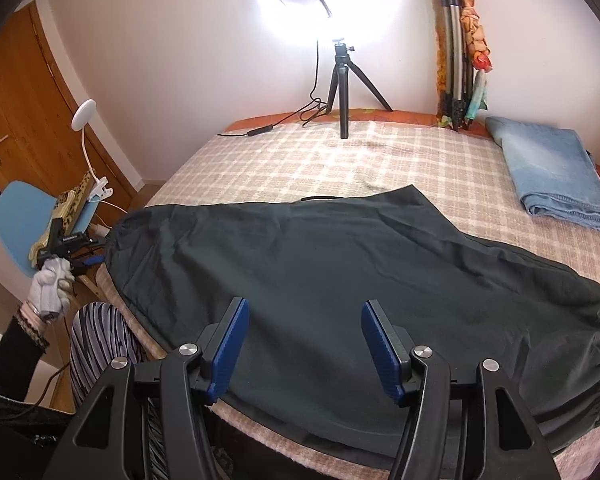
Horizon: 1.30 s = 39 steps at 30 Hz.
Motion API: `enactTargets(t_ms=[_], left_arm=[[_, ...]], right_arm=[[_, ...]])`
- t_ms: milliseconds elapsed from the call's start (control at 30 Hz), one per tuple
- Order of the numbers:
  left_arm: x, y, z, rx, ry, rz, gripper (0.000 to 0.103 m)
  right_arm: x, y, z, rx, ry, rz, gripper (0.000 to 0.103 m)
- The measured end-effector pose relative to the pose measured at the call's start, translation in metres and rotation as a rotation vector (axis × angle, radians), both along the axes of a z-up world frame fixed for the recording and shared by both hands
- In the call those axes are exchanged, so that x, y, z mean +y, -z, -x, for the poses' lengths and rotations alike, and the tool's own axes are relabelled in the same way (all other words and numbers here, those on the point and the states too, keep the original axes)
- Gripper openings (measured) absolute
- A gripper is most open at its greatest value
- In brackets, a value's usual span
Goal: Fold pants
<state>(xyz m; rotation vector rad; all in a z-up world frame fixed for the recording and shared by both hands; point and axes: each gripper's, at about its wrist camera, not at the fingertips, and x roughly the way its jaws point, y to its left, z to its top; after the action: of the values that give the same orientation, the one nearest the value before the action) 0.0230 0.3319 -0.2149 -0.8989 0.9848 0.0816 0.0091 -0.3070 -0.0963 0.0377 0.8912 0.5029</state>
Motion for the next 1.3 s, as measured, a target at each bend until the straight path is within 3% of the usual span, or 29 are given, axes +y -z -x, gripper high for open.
enactTargets(t_ms=[167,300,500,533,767,833,867,1033,1300], left_arm=[[-0.003,-0.001,-0.006,-0.035,0.018,-0.047,0.061],[0.002,0.003,-0.004,-0.091,-0.016,-0.042,0.058],[0.013,0.019,0.014,-0.225,-0.153,0.142,0.052],[0.012,0.02,0.013,-0.232,-0.161,0.141,0.051],[-0.003,0.01,-0.007,-0.224,-0.124,0.009,0.049],[-0.001,0.01,-0.013,-0.203,-0.123,-0.005,0.034],[0.0,0.012,-0.016,-0.184,-0.119,-0.013,0.021],[-0.01,0.0,-0.019,-0.208,-0.084,-0.074,0.017],[-0.06,-0.061,-0.035,-0.303,0.128,-0.241,0.015]], right_arm=[[0.016,-0.001,-0.004,0.007,-0.022,0.005,0.061],[0.03,0.001,-0.007,0.014,-0.043,0.011,0.061],[0.049,0.003,-0.011,0.019,-0.081,0.041,0.063],[0.051,0.003,-0.012,0.021,-0.085,0.044,0.063],[0.063,0.006,-0.021,0.03,-0.103,0.057,0.064],[0.064,0.007,-0.021,0.032,-0.106,0.056,0.064],[0.064,0.007,-0.021,0.033,-0.107,0.056,0.064],[0.061,0.01,-0.021,0.037,-0.098,0.051,0.064],[0.056,0.015,-0.026,0.05,-0.086,0.035,0.064]])
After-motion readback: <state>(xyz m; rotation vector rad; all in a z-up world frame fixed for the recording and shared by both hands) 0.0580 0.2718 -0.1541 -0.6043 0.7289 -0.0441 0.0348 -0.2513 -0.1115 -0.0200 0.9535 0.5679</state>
